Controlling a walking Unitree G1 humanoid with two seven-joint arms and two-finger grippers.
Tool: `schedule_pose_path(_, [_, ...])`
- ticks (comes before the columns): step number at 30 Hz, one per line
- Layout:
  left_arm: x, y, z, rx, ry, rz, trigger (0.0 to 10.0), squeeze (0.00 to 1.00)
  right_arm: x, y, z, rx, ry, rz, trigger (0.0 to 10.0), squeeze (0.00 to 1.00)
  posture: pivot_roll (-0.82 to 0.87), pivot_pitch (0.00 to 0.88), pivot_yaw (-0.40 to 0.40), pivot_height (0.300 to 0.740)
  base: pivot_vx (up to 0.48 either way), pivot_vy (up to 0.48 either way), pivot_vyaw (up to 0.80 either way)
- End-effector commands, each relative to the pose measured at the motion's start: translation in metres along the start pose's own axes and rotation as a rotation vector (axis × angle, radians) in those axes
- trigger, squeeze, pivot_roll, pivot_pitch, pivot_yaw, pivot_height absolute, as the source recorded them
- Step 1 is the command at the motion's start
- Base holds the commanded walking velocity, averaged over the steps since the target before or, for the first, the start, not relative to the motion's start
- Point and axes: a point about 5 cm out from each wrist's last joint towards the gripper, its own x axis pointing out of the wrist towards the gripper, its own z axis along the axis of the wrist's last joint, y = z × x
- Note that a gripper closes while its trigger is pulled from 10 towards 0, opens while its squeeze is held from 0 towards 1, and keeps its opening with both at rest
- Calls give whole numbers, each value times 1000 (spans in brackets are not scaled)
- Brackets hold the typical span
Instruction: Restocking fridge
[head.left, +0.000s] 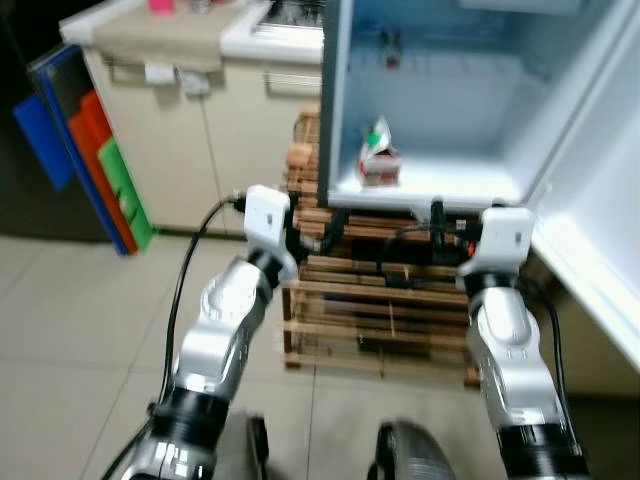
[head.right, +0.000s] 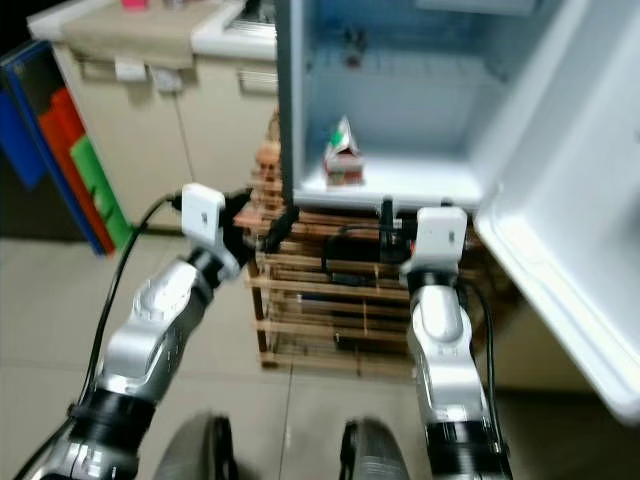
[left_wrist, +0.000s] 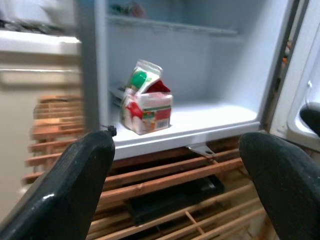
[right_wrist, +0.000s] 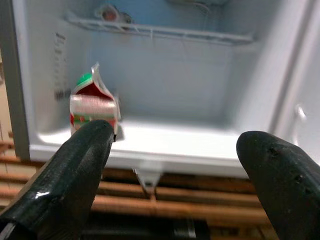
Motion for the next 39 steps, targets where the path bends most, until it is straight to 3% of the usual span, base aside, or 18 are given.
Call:
schedule_pose_path(1, [-2,4,-2,17,12,8,10000,0,5,6,8,-8,-35,17,10000,0,-98,0,1,636,0,0,0])
schedule_pose_path(9, [3,6,-2,55,-5,-31,10000,0,5,8,12,-32,-56,31,10000,0,-98,0,1,636,0,199,0])
schedule_pose_path(20, [8,3,5,79,-47,-59,10000,0,5,13,13,-34,-64,53,10000,0,-112,0,4,636,359,316,0])
schedule_pose_path(39, [14,-6,7,68,-72,-100,10000,0,8,15,14,-41,-68,53,10000,0,-108,0,6,636,389,278,-581])
